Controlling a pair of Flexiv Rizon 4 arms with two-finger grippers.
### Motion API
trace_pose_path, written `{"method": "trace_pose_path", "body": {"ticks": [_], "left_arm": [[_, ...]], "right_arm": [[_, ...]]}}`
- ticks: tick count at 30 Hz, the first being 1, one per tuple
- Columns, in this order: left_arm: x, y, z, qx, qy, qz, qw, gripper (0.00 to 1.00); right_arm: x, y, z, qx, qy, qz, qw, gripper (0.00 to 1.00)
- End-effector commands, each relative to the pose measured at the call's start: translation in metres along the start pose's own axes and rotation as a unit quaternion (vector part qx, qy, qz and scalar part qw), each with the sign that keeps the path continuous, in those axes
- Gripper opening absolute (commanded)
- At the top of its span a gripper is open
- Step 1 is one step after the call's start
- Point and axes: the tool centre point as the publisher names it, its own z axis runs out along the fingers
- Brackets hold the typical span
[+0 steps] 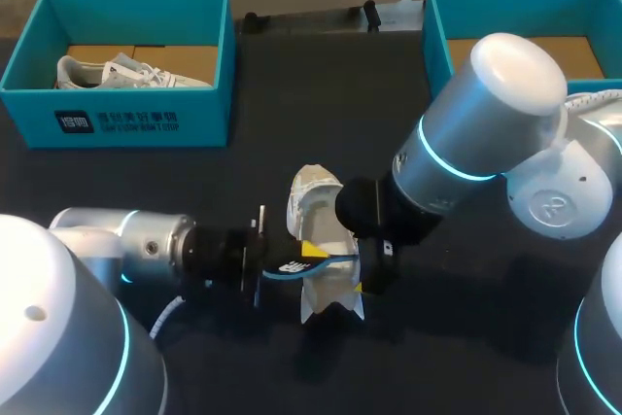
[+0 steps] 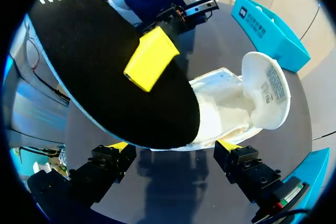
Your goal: Take the shoe out of the shoebox, open the shoe tongue, remove and reinsert the insole, then place the shoe into the shoebox
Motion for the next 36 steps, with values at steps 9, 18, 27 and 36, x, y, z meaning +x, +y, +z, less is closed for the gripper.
{"method": "trace_pose_path", "body": {"ticks": [9, 18, 27, 36], "left_arm": [[-0.002, 0.019, 0.0, -0.026, -0.004, 0.005, 1.0, 0.0], [-0.004, 0.035, -0.006, -0.066, -0.001, 0.013, 0.998, 0.0], [-0.006, 0.058, -0.01, -0.097, -0.004, 0.005, 0.995, 0.0], [-0.009, 0.054, -0.008, -0.12, -0.001, 0.022, 0.993, 0.0]], "right_arm": [[0.002, 0.0, 0.001, 0.0, -0.002, 0.001, 1.0, 1.0], [0.002, 0.0, 0.001, 0.0, -0.002, 0.001, 1.0, 1.0], [0.002, 0.0, 0.001, 0.0, -0.002, 0.001, 1.0, 1.0], [0.002, 0.0, 0.001, 0.0, -0.002, 0.001, 1.0, 1.0]]}}
